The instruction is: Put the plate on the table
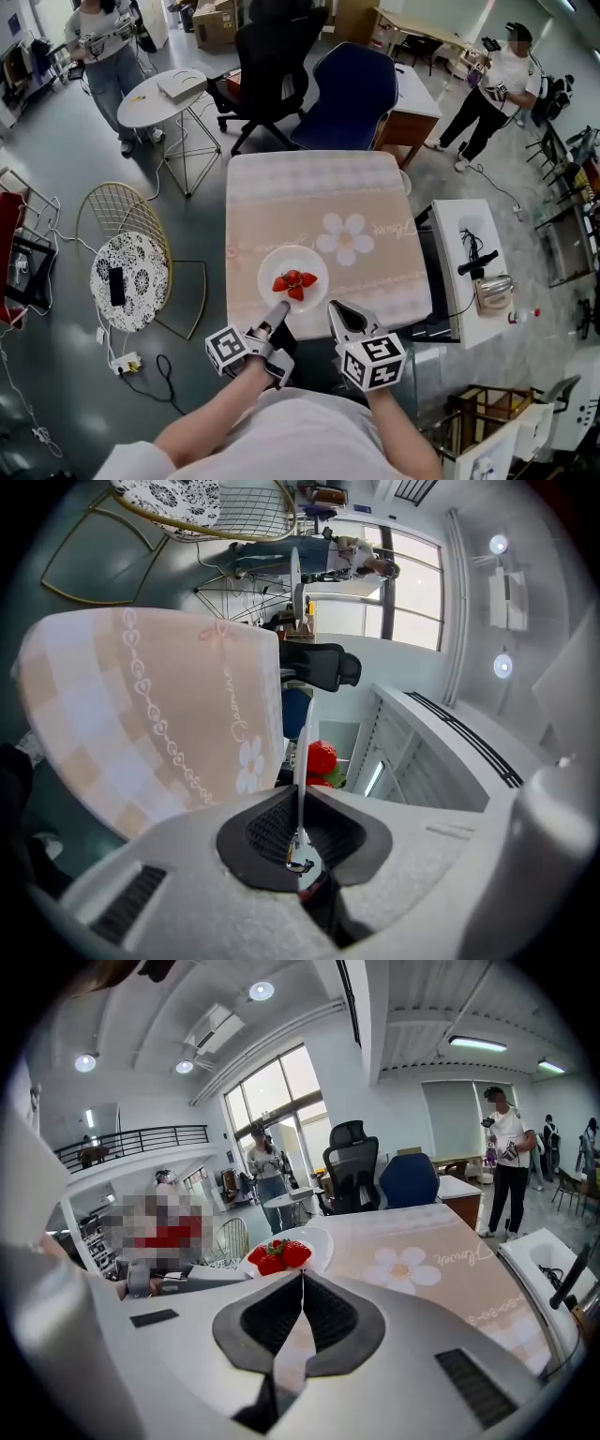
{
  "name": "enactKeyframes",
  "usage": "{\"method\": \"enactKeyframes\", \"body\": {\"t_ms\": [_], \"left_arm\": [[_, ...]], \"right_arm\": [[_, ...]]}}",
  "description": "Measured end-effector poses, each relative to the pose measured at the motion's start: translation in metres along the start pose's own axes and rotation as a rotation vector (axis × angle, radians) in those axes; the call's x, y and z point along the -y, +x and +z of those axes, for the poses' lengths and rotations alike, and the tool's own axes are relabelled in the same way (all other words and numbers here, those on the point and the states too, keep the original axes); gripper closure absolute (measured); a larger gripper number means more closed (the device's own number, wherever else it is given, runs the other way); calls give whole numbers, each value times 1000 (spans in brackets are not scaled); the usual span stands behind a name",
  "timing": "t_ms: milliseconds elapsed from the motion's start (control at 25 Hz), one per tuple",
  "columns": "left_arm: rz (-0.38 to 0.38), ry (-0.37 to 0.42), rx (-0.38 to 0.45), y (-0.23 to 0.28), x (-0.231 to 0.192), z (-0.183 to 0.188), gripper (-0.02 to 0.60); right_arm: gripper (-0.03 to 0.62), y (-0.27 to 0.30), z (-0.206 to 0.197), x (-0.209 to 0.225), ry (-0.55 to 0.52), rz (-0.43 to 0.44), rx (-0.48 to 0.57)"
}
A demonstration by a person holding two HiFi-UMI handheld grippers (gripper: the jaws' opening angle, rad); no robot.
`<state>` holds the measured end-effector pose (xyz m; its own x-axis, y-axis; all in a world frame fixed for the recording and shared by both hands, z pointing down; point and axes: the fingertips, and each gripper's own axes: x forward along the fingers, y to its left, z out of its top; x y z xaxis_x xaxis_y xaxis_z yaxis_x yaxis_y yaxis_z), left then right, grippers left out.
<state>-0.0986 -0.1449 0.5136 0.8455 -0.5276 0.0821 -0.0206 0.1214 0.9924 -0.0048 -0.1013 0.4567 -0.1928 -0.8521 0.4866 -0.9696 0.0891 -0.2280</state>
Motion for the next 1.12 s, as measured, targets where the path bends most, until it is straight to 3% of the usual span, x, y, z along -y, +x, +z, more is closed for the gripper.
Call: {"method": "enactKeyframes", "body": {"t_ms": [560,840,1120], "left_arm": [[21,-6,13,29,-6,12,565],[56,57,37,62,-7,13,565],[86,60,55,99,-17,10,565]], "right_arm": [[589,39,13,21,15,23,2],[589,57,18,52,16,80,-5],[588,79,20,80,31,144,-33]]}}
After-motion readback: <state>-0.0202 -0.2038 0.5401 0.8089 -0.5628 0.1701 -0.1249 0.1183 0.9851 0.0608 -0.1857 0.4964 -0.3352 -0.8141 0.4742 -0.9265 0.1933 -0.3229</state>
